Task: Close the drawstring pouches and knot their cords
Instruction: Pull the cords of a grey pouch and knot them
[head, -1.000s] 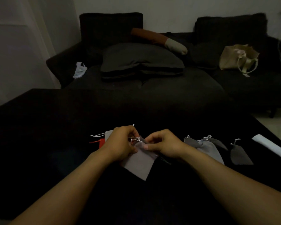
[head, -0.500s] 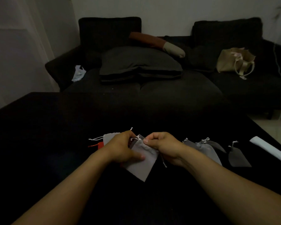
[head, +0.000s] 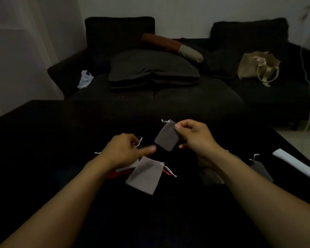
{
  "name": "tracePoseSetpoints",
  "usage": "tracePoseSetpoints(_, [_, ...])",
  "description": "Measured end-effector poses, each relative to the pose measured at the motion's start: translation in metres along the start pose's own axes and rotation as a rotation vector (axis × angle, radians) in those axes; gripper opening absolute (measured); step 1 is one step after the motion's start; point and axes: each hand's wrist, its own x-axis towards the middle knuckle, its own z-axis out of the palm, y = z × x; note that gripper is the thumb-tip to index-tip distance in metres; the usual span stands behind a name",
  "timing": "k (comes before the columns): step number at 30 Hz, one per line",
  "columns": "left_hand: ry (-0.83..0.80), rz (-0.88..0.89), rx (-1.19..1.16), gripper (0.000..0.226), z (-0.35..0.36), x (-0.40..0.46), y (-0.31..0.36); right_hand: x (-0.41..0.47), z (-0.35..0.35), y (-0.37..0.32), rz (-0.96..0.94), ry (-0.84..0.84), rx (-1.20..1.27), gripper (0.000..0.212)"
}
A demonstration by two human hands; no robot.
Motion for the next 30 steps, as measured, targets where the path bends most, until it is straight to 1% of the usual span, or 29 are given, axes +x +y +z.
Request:
tracePoseSetpoints(1, [-0.023,0.011,-0.229,0.072,-0.002,-0.003,0.008,-0.005,-0.002,-0.004,-0.022,-0.057,0.014,0.012])
tracePoseSetpoints(2, [-0.082,0.023,-0.444,0.068,-0.004,-0.007,0.018,-0.01,-0.003,-0.009,-0.043,-0.108,0.028,0.011])
tracePoseSetpoints(3, [-0.133,0.055,-0.595,0.063,-0.004,-0.01,0.027,-0.016,-0.003,-0.013,-0.058,-0.151,0.034,0.011])
tracePoseSetpoints(5, [-0.136,0.134,-0.756,0.045,0.004,-0.014,0.039,-0.027,-0.003,-0.02,-0.082,-0.209,0.036,0.012])
tracePoseSetpoints(6, [-0.101,0.154,-0.813,0.036,0.009,-0.016,0.042,-0.031,-0.002,-0.023,-0.088,-0.233,0.044,0.014])
tracePoseSetpoints(8, [-0.017,0.145,-0.918,0.026,0.017,-0.017,0.048,-0.036,-0.007,-0.028,-0.07,-0.272,0.075,0.018])
tracePoseSetpoints(10, [0.063,0.136,-0.983,0.022,0.018,-0.017,0.053,-0.036,-0.017,-0.031,-0.022,-0.278,0.081,0.023])
tracePoseSetpoints(12, [0.117,0.157,-1.016,0.019,0.016,-0.016,0.056,-0.034,-0.028,-0.03,0.004,-0.234,0.058,0.019])
tracePoseSetpoints(15, [0.086,0.142,-0.994,0.017,0.017,-0.015,0.059,-0.034,-0.043,-0.029,-0.003,-0.186,0.013,0.016])
tracePoseSetpoints(18, [0.017,0.107,-1.031,0.016,0.022,-0.015,0.063,-0.041,-0.049,-0.028,-0.001,-0.197,0.056,0.018])
tracePoseSetpoints(21, [-0.007,0.118,-1.084,0.017,0.03,-0.014,0.067,-0.044,-0.044,-0.024,0.004,-0.173,0.237,0.022])
tracePoseSetpoints(25, [-0.088,0.089,-1.206,0.02,0.036,-0.011,0.072,-0.041,-0.041,-0.024,0.068,-0.086,0.568,0.017])
tracePoseSetpoints(27, [-0.133,0.065,-1.25,0.023,0.036,-0.011,0.072,-0.04,-0.04,-0.024,0.113,-0.118,0.668,0.018])
tracePoseSetpoints(30, [-0.13,0.07,-1.272,0.027,0.036,-0.01,0.07,-0.041,-0.039,-0.026,0.172,-0.205,0.711,0.03])
